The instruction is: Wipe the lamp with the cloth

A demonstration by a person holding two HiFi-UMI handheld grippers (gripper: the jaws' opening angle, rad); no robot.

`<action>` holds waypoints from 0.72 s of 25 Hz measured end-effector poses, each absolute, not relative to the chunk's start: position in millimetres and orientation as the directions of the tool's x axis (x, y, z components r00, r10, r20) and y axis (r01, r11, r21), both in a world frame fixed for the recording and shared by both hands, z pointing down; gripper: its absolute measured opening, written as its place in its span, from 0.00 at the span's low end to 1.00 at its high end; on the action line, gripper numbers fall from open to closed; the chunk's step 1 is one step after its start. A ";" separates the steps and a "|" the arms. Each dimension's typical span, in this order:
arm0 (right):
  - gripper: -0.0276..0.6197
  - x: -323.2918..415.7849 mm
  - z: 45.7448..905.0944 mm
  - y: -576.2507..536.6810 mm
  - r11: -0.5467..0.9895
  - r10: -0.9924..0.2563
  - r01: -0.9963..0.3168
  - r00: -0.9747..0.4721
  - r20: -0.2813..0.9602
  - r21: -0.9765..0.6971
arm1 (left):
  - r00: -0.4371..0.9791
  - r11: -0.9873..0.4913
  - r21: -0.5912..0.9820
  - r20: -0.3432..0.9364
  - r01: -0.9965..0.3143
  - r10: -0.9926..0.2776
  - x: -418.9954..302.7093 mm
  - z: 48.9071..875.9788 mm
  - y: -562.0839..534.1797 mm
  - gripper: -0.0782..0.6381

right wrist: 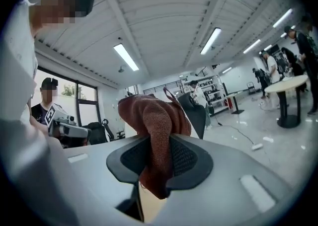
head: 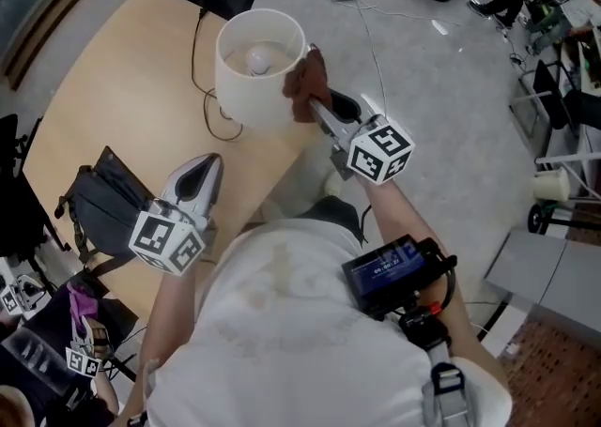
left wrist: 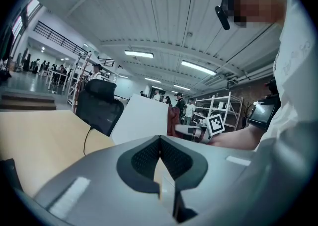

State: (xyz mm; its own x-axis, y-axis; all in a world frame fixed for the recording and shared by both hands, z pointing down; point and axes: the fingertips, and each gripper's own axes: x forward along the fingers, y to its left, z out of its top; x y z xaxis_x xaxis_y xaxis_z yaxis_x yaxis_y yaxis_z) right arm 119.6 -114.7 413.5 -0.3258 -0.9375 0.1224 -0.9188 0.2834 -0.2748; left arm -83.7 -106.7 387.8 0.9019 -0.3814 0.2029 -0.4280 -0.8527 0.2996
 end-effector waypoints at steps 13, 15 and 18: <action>0.22 175.5 464.8 -66.4 0.049 -0.951 -0.955 -0.134 0.278 -0.294 | 0.924 -0.873 0.311 0.204 -0.375 -0.324 -67.9 395.4 -87.0 0.11; 0.22 190.8 428.2 -66.2 0.060 -0.974 -0.954 -0.121 0.192 -0.294 | 0.924 -0.871 0.317 0.204 -0.376 -0.324 -63.8 391.6 -83.8 0.11; 0.22 189.8 372.0 -97.1 0.158 -0.984 -0.945 -0.176 0.039 -0.286 | 0.917 -0.868 0.304 0.206 -0.393 -0.343 -62.4 384.2 -96.0 0.11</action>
